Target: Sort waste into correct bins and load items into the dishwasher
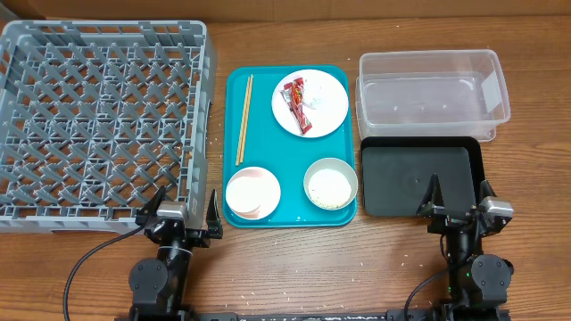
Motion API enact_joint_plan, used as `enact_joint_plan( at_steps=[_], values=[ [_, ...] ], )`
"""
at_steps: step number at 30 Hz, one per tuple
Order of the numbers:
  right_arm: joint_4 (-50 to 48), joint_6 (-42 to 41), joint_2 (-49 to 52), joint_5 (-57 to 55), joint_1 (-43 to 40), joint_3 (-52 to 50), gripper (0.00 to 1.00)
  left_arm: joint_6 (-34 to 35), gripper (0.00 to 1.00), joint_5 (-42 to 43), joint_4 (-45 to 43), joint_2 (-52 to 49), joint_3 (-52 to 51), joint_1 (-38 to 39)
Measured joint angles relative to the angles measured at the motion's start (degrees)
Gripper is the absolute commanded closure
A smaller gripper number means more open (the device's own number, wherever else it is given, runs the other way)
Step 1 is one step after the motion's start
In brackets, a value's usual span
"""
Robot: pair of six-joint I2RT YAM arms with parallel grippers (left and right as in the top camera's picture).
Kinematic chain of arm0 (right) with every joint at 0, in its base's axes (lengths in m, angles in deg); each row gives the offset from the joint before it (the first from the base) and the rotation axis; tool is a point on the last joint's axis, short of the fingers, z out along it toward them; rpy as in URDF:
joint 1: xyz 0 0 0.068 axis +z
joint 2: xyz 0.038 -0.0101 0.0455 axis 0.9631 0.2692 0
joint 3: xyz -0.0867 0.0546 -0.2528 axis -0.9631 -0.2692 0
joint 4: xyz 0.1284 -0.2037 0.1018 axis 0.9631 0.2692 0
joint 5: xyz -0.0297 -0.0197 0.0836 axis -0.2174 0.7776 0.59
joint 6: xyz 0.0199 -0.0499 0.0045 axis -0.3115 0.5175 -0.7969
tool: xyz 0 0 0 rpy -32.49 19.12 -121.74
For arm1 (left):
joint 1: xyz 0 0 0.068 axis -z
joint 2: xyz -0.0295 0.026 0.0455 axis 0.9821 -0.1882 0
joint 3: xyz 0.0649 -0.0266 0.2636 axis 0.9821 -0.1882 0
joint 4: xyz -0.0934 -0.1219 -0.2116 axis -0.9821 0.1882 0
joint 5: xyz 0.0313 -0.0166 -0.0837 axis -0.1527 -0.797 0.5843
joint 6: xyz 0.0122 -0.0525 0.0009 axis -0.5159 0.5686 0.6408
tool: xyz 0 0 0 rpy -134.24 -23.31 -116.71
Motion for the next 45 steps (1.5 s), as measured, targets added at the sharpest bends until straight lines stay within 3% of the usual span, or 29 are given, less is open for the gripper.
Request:
enact_joint_plan(
  at_steps=[28, 31, 37, 42, 45],
  values=[
    [0.1, 0.0, 0.0, 0.0, 0.0, 0.0, 0.00, 0.0, 0.00, 0.0, -0.4, 0.0, 0.0, 0.0],
    [-0.3, -0.2, 0.0, 3.8, 0.0, 0.0, 0.00, 0.4, 0.00, 3.5, -1.1, 0.0, 0.0, 0.0],
    [-4.2, -3.3, 0.0, 23.9, 0.0, 0.4, 0.00, 1.6, 0.00, 16.5, -8.2, 0.0, 0.4, 0.0],
    [5.8, -7.1, 2.0, 30.0, 0.0, 11.2, 0.00, 2.0, 0.00, 17.7, 0.1, -2.4, 12.1, 0.0],
    [13.8, -8.2, 8.3, 31.6, 0.0, 24.6, 0.00, 1.9, 0.00, 17.3, 13.1, -11.6, 27.5, 0.0]
  ],
)
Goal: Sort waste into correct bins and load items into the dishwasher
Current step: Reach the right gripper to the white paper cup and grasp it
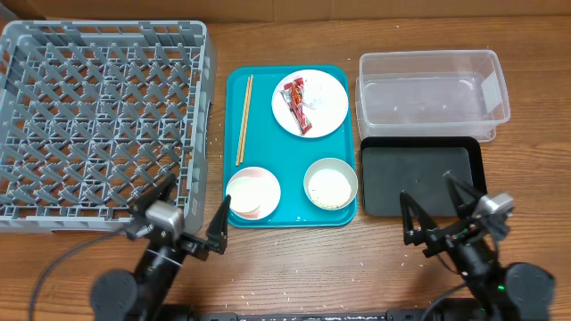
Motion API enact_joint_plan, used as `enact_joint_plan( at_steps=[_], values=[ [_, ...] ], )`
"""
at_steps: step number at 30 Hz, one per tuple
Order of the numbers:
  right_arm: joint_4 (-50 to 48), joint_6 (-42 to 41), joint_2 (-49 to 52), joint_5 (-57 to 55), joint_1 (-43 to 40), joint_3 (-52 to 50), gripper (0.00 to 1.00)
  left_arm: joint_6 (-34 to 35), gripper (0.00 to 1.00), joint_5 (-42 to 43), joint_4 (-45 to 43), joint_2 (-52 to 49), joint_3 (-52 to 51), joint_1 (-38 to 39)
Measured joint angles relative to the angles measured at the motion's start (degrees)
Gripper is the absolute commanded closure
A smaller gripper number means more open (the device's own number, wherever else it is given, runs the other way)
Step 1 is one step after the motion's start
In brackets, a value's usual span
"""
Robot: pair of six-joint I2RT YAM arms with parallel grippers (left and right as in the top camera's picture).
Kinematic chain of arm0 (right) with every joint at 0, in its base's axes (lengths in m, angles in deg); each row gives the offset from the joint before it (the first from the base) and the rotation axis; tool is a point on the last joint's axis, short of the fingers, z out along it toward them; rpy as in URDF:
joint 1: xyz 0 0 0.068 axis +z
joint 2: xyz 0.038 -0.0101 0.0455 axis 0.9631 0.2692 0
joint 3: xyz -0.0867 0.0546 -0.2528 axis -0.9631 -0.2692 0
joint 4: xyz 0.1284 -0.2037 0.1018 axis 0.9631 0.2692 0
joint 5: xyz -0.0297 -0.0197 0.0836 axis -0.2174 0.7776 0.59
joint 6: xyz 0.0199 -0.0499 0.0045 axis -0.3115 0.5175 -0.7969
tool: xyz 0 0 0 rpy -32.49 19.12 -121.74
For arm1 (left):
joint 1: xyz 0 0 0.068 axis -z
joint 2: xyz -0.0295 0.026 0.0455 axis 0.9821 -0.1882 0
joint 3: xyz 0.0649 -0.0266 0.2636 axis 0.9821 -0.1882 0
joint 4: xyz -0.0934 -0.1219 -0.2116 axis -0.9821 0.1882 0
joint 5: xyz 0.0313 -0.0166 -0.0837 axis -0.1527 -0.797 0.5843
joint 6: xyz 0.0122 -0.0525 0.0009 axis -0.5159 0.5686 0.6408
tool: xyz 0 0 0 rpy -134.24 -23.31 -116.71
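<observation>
A teal tray [234, 98] in the middle holds a white plate [328, 105] with a red wrapper [297, 105] on it. Also on the tray are a pair of wooden chopsticks [243, 118], a small white dish [253, 193] and a white bowl [331, 185]. The grey dishwasher rack [98, 116] fills the left side. My left gripper [192, 207] is open near the rack's front right corner, left of the small dish. My right gripper [434, 205] is open over the front edge of the black bin [419, 169]. Neither holds anything.
A clear plastic bin [433, 85] stands at the back right, behind the black bin. Bare wooden table runs along the front edge, where both arms stand.
Both grippers look larger and tilted, so both arms have lifted from their rest pose. The right gripper has shifted left over the black bin's front edge. No object has moved.
</observation>
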Motion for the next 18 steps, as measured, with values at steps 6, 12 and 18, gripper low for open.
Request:
enact_joint_plan(
  at_steps=[6, 12, 18],
  values=[
    [28.4, -1.0, 26.6, 3.0, 0.0, 31.4, 0.00, 0.0, 0.00, 0.0, 25.1, -28.1, 32.0, 0.0],
    [44.4, -1.7, 53.5, 8.3, -0.2, 57.3, 0.00, 0.2, 0.00, 3.8, 36.9, -44.9, 50.6, -0.2],
    [47.2, -4.5, 69.2, 10.6, 11.9, 58.6, 0.05, 9.2, 0.00, -6.1, 45.1, -47.5, 51.8, -0.3]
  ],
)
